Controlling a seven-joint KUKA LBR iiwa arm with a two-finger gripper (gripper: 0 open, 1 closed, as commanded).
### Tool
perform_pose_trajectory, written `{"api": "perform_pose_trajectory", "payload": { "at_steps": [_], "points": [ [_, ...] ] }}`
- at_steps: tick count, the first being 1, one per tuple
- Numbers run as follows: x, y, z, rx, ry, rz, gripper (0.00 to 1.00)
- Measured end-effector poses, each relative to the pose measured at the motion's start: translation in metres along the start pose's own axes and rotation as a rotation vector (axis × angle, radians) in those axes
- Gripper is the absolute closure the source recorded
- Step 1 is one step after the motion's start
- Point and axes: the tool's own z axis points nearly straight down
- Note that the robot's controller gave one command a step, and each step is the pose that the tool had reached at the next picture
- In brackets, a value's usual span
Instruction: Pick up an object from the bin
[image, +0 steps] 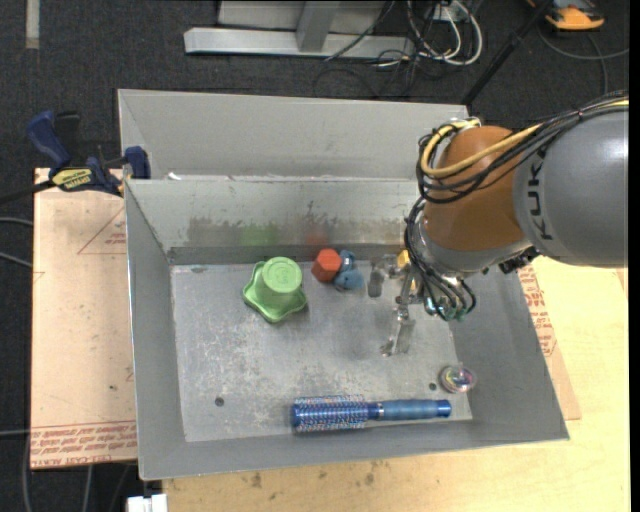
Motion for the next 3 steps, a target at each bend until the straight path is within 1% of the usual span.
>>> {"api": "perform_pose_trajectory", "payload": {
  "at_steps": [1, 2, 3],
  "points": [
    [0.099, 0.040, 0.053, 0.000, -0.015, -0.129, 0.00],
    [0.100, 0.039, 0.054, 0.001, -0.006, -0.128, 1.00],
    [0.101, 0.036, -0.121, 0.002, -0.015, -0.140, 1.00]
  ]
}}
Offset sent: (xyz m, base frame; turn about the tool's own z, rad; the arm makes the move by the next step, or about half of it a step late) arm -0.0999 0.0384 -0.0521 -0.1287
